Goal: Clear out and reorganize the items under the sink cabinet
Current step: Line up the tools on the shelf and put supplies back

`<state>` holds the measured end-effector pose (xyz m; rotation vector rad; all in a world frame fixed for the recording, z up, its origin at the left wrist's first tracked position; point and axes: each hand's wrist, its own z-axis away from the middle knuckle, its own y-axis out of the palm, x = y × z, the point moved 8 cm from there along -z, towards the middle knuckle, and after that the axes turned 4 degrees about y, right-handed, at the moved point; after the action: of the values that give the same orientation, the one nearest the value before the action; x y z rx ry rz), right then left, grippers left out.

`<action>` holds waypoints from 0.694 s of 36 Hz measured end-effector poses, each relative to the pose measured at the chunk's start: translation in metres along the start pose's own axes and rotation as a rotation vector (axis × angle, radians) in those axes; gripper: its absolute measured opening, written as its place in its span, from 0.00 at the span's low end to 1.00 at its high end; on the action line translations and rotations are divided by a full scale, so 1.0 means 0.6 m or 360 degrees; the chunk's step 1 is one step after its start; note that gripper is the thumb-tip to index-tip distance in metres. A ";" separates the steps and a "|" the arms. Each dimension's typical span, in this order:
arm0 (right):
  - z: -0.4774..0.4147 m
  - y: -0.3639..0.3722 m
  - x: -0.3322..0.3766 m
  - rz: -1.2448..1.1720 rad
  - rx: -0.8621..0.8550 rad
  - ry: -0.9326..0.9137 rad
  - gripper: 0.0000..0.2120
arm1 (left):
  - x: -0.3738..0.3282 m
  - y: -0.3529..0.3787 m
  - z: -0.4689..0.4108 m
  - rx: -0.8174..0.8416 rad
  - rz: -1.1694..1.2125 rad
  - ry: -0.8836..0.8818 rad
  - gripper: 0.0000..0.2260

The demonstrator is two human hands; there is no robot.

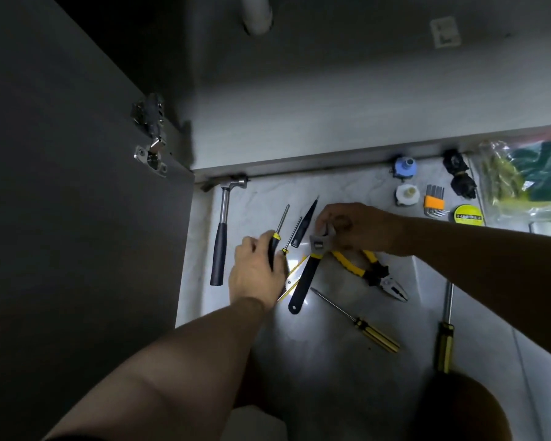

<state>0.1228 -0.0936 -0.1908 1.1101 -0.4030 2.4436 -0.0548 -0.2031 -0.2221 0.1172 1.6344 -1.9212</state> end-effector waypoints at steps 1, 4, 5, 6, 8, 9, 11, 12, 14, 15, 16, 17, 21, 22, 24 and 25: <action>0.005 -0.005 -0.001 -0.0100 -0.0010 0.0038 0.11 | -0.006 0.006 0.007 0.0023 0.0043 -0.0018 0.19; 0.014 -0.027 -0.004 -0.0197 -0.0139 0.0099 0.11 | -0.028 0.024 0.022 0.0121 0.0137 -0.0060 0.24; 0.015 -0.036 -0.006 -0.0236 -0.0201 0.0100 0.10 | -0.036 0.029 0.025 0.0141 0.0158 -0.0063 0.25; 0.016 -0.045 -0.007 -0.0278 -0.0271 0.0101 0.10 | -0.046 0.034 0.028 0.0154 0.0188 -0.0059 0.25; 0.017 -0.066 -0.012 -0.0338 -0.0408 0.0102 0.08 | -0.067 0.045 0.032 0.0182 0.0275 -0.0037 0.26; 0.018 -0.074 -0.014 -0.0353 -0.0459 0.0101 0.07 | -0.078 0.051 0.032 0.0204 0.0316 -0.0010 0.26; 0.019 -0.086 -0.018 -0.0384 -0.0518 0.0114 0.07 | -0.100 0.060 0.031 0.0245 0.0386 0.0068 0.27; 0.019 -0.090 -0.020 -0.0396 -0.0540 0.0127 0.07 | -0.109 0.064 0.030 0.0258 0.0421 0.0098 0.27; 0.018 -0.093 -0.025 -0.0423 -0.0580 0.0149 0.08 | -0.120 0.067 0.028 0.0257 0.0511 0.0094 0.25; 0.017 -0.093 -0.026 -0.0439 -0.0594 0.0157 0.09 | -0.121 0.067 0.028 0.0240 0.0558 0.0061 0.24; 0.016 -0.091 -0.027 -0.0456 -0.0603 0.0167 0.09 | -0.119 0.065 0.027 0.0212 0.0590 0.0027 0.21; 0.014 -0.088 -0.027 -0.0476 -0.0609 0.0179 0.09 | -0.117 0.061 0.026 0.0177 0.0603 -0.0002 0.18; 0.002 -0.073 -0.014 -0.0554 -0.0638 0.0189 0.06 | -0.110 0.034 0.022 0.0060 0.0570 0.0003 0.15; -0.003 -0.069 -0.009 -0.0582 -0.0650 0.0185 0.06 | -0.112 0.029 0.022 0.0066 0.0554 0.0039 0.16; -0.012 -0.059 0.004 -0.0641 -0.0683 0.0172 0.06 | -0.115 0.025 0.019 0.0115 0.0564 0.0076 0.15; -0.016 -0.054 0.011 -0.0659 -0.0698 0.0167 0.07 | -0.113 0.024 0.017 0.0128 0.0551 0.0076 0.14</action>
<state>0.1285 -0.0597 -0.1893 0.7811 -0.5762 1.9192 0.0106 -0.1868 -0.2025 0.4512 1.4562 -1.7267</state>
